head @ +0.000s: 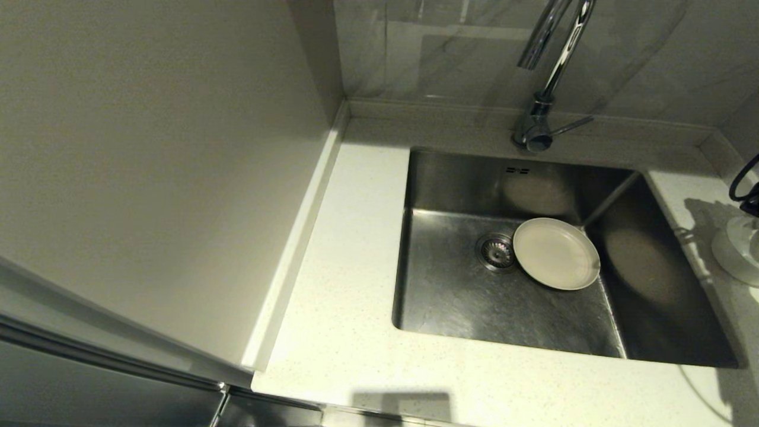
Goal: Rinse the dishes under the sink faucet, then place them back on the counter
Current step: Put a spoon into the sink
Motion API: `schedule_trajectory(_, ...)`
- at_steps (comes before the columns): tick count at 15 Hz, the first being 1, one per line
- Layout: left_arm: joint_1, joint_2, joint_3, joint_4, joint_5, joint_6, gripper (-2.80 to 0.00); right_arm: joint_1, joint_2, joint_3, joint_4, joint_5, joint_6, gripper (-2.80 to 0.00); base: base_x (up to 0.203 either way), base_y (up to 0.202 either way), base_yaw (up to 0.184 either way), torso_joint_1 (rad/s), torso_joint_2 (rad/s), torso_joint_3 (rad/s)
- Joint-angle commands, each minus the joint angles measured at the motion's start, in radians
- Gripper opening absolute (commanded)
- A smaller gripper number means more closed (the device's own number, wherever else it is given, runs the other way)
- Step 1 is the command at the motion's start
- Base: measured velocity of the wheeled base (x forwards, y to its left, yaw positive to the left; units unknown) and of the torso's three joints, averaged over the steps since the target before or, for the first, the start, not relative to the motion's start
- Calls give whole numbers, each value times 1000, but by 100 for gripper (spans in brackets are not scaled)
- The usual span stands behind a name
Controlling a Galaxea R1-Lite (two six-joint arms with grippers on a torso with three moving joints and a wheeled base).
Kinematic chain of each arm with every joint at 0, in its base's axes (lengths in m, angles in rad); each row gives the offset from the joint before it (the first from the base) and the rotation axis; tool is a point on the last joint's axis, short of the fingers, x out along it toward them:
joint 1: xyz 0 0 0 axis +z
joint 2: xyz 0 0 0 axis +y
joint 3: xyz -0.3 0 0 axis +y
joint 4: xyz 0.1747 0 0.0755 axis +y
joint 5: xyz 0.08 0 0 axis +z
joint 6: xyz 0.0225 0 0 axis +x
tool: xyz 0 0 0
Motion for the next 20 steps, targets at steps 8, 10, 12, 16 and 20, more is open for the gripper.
schedule_trajectory(8, 0, -3, 0, -1, 1, -1, -280, 2, -81, -21, 4, -8, -14, -280, 0, 0, 0, 0, 0, 0)
schedule_trajectory(10, 0, -3, 0, -1, 1, -1, -280, 9, -105, -39, 5, -2, -19, -280, 0, 0, 0, 0, 0, 0)
schedule_trajectory(12, 0, -3, 0, -1, 1, -1, -280, 64, -125, -51, 7, 1, -30, -280, 0, 0, 0, 0, 0, 0)
schedule_trajectory(16, 0, -3, 0, -1, 1, -1, -280, 271, -121, -79, 5, -13, -106, -280, 0, 0, 0, 0, 0, 0)
schedule_trajectory(20, 0, -3, 0, -1, 1, -1, -280, 475, -12, -96, 4, -137, -154, -280, 0, 0, 0, 0, 0, 0)
